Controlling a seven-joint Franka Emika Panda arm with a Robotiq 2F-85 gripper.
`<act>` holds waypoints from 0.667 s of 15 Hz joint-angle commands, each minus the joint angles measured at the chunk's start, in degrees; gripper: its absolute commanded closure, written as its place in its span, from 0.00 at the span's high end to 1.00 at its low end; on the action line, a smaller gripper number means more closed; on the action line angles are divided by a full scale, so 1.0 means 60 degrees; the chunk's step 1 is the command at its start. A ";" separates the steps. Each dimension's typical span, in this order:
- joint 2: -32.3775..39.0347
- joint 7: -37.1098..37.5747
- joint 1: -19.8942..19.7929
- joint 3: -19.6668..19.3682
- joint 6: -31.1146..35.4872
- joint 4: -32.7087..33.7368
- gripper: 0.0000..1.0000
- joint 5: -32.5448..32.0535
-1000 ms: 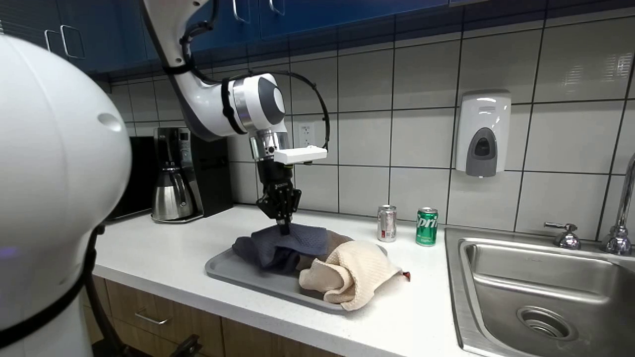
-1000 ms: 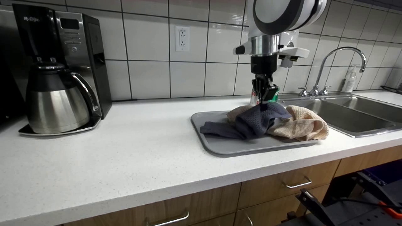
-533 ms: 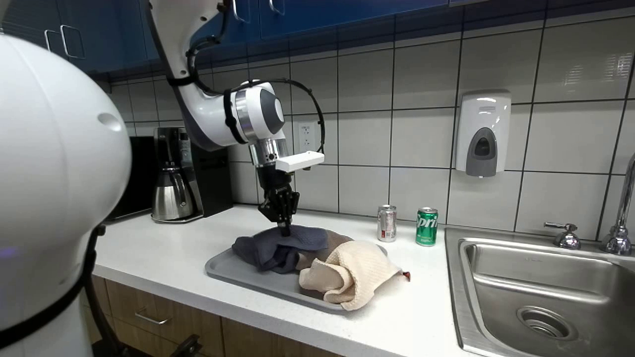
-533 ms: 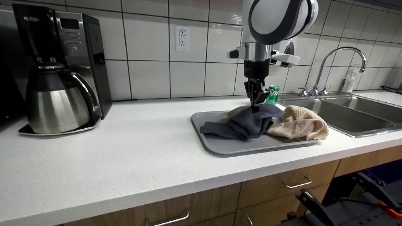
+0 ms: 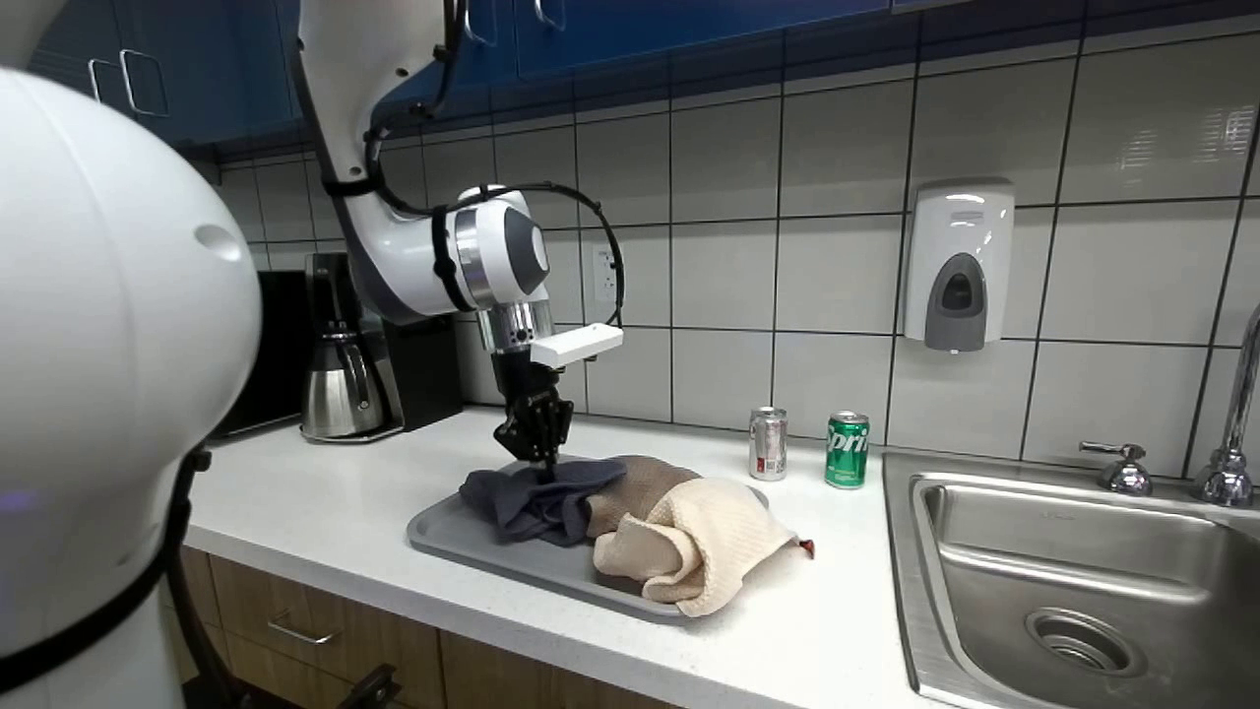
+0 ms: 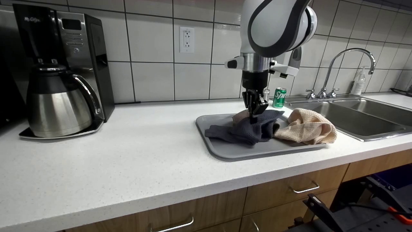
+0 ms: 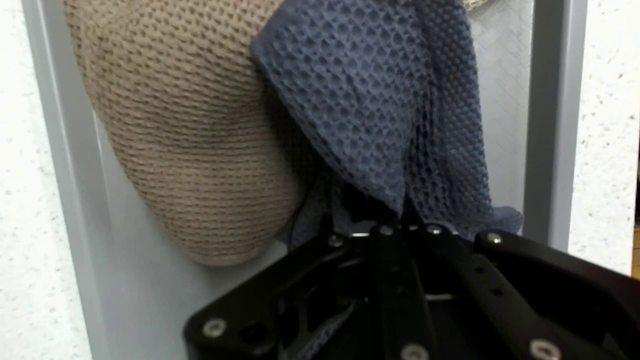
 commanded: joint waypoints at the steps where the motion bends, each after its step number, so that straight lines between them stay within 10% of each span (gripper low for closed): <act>1: 0.0096 0.0094 -0.0181 0.0121 0.0408 -0.0073 0.01 -0.0145; 2: 0.0087 0.0082 -0.0178 0.0143 0.0482 -0.0099 0.01 -0.0122; 3: 0.0045 0.0022 -0.0177 0.0186 0.0545 -0.0133 0.29 -0.0050; 10: -0.0675 0.0260 -0.0009 0.0501 0.0549 -0.0522 0.73 0.0089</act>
